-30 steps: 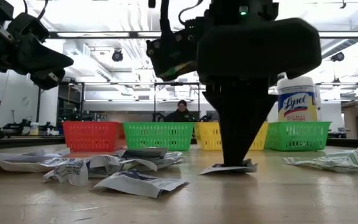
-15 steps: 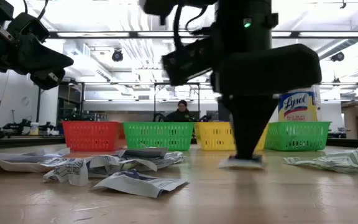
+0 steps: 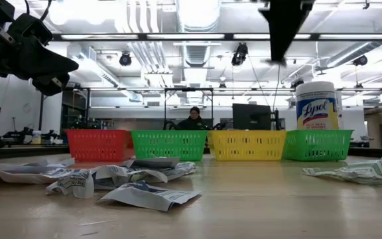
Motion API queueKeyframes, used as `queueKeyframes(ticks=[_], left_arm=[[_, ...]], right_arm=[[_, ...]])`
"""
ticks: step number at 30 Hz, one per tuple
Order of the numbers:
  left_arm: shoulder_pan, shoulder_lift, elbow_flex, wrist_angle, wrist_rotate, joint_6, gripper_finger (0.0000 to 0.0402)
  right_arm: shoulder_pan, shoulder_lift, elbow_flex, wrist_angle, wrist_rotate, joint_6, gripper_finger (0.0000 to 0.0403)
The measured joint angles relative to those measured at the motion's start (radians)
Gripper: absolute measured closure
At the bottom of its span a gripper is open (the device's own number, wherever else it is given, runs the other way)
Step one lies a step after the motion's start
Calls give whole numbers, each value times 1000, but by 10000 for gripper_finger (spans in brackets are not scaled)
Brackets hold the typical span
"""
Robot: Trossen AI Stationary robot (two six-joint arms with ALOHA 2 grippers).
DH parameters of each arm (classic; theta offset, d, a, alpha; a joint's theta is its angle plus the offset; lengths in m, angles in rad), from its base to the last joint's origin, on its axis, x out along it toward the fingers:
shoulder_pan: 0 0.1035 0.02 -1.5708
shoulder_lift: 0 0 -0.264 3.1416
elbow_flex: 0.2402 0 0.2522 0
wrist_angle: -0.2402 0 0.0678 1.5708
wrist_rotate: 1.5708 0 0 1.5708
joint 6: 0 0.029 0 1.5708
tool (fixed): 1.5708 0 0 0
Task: Pick & Place First Aid Supplies
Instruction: Put the blue alcohol pad into the right green bin
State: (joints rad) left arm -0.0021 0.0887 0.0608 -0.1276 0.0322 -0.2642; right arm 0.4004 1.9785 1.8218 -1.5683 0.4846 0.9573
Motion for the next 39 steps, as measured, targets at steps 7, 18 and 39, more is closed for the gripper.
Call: queueKeyframes(ticks=[7,18,39], left_arm=[[0,0,0,0,0,0,401],[0,1,0,0,0,0,401],[0,4,0,0,0,2,401]], right_arm=[[-6,-178,-105,-3,103,244,394],[-56,-423,-412,-4,116,665,394],[-390,-563,-677,205,-27,587,394]])
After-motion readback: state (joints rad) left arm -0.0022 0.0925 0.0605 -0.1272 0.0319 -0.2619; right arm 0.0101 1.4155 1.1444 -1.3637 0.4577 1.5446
